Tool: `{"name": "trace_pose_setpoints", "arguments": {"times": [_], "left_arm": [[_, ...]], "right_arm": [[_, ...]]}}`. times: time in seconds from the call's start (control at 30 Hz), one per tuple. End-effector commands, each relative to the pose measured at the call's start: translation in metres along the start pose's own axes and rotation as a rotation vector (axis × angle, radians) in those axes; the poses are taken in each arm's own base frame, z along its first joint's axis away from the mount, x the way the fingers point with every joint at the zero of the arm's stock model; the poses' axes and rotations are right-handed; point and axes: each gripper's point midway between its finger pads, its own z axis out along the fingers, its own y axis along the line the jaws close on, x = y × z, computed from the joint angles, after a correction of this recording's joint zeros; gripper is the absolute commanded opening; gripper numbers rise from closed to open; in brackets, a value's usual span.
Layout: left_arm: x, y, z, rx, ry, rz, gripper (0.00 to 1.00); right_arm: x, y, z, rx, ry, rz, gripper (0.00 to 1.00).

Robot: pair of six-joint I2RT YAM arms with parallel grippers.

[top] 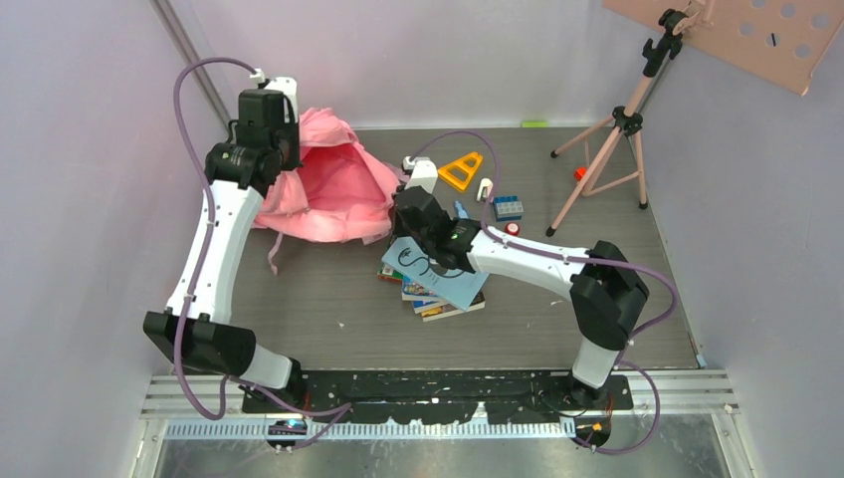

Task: Pack the student bag
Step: Unzip the student bag at the center of the board.

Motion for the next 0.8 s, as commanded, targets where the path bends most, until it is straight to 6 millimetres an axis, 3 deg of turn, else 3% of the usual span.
{"name": "trace_pose_setpoints", "arguments": {"times": [0.0,0.2,0.23,0.27,0.33,0.37,0.47,0.53,0.77], "left_arm": [[-0.025,0.01,-0.006,0.01,-0.14,-0.036,0.0],[0.03,-0.032,-0.012,0.24,-0.129,-0.049,0.0],[0.045,-0.045,-0.019,0.32,-0.124,-0.041,0.0],[0.055,-0.047,-0.019,0.333,-0.113,-0.038,0.0],[0.064,-0.051,-0.022,0.359,-0.125,-0.036,0.0],[0.068,-0.054,-0.021,0.371,-0.13,-0.036,0.0],[0.08,-0.06,-0.017,0.396,-0.132,-0.051,0.0],[0.084,-0.063,-0.016,0.407,-0.125,-0.072,0.0],[0.094,-0.068,-0.026,0.446,-0.068,-0.079,0.0]], "right_arm": [[-0.01,-0.018,-0.02,0.024,0.016,-0.117,0.0],[-0.017,0.015,-0.037,-0.14,0.088,-0.14,0.03],[-0.024,0.025,-0.047,-0.194,0.096,-0.148,0.18],[-0.03,0.027,-0.053,-0.208,0.089,-0.154,0.24],[-0.036,0.029,-0.063,-0.233,0.095,-0.165,0.48],[-0.038,0.029,-0.066,-0.236,0.093,-0.173,0.55],[-0.046,0.019,-0.081,-0.22,0.086,-0.188,0.78],[-0.051,0.01,-0.09,-0.199,0.087,-0.205,0.85],[-0.068,-0.038,-0.114,-0.109,0.117,-0.204,0.93]]}}
